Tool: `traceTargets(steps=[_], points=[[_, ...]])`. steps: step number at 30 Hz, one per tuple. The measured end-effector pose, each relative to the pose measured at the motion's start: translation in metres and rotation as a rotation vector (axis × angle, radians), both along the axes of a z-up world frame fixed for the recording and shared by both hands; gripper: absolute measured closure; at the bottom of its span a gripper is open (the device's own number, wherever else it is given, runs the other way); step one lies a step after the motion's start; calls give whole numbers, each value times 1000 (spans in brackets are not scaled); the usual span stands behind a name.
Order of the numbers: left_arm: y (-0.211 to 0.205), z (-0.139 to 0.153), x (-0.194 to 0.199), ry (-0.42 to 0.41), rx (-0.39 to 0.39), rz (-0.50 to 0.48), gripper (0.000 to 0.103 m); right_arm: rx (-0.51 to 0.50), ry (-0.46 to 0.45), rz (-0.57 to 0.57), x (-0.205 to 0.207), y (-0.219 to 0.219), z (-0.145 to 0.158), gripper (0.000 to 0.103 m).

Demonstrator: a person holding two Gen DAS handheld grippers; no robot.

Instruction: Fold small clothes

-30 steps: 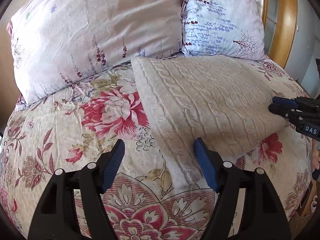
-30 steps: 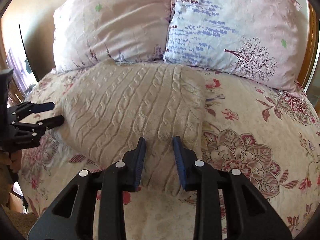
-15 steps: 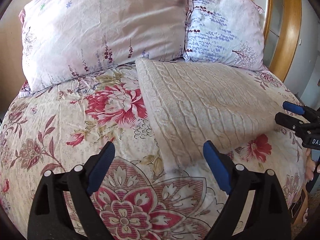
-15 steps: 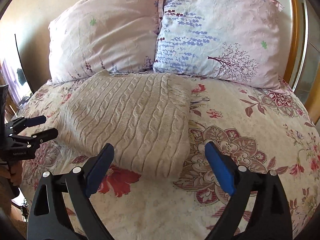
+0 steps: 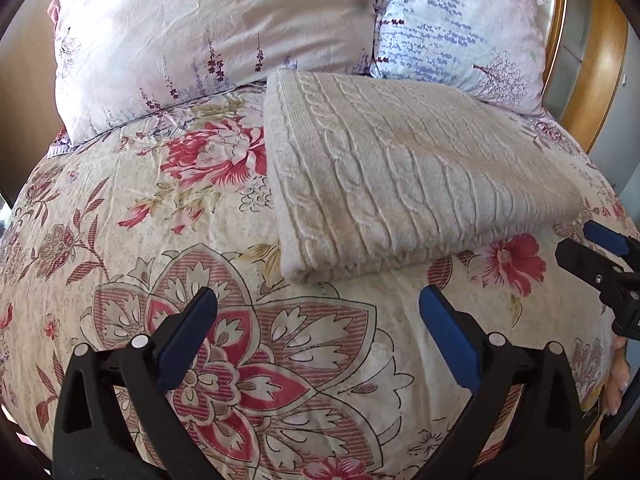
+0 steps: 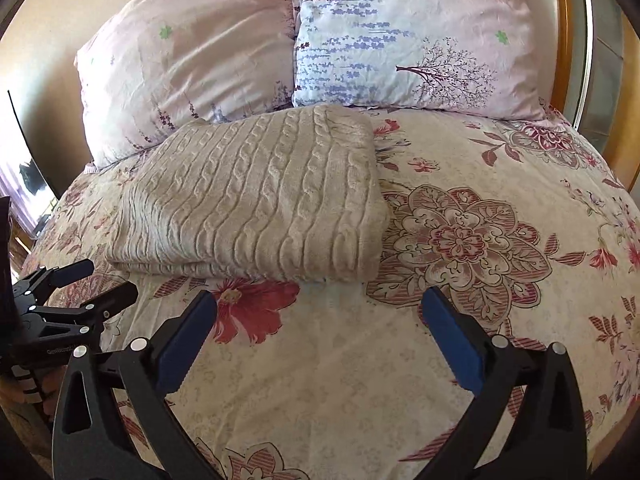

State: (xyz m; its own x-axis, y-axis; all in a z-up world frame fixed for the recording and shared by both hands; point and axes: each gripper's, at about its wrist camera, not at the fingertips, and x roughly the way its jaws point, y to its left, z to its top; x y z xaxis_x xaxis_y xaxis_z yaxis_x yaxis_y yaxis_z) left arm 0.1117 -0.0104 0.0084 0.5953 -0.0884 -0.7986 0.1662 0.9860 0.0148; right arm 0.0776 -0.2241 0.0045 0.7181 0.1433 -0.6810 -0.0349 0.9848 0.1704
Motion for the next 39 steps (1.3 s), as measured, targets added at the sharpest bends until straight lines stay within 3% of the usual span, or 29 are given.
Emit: traceTargets(steps=[4, 10, 29, 39], points=[[-5, -7, 0, 14, 31, 10, 2, -73, 9, 23, 0, 18, -2, 1], [-4, -8, 3, 33, 13, 30, 2, -28, 58, 17, 8, 21, -11, 1], [-5, -9, 5, 17, 3, 40, 2, -127, 96, -2, 17, 31, -21, 1], [-5, -10, 5, 17, 3, 39, 2, -130, 96, -5, 18, 31, -21, 1]])
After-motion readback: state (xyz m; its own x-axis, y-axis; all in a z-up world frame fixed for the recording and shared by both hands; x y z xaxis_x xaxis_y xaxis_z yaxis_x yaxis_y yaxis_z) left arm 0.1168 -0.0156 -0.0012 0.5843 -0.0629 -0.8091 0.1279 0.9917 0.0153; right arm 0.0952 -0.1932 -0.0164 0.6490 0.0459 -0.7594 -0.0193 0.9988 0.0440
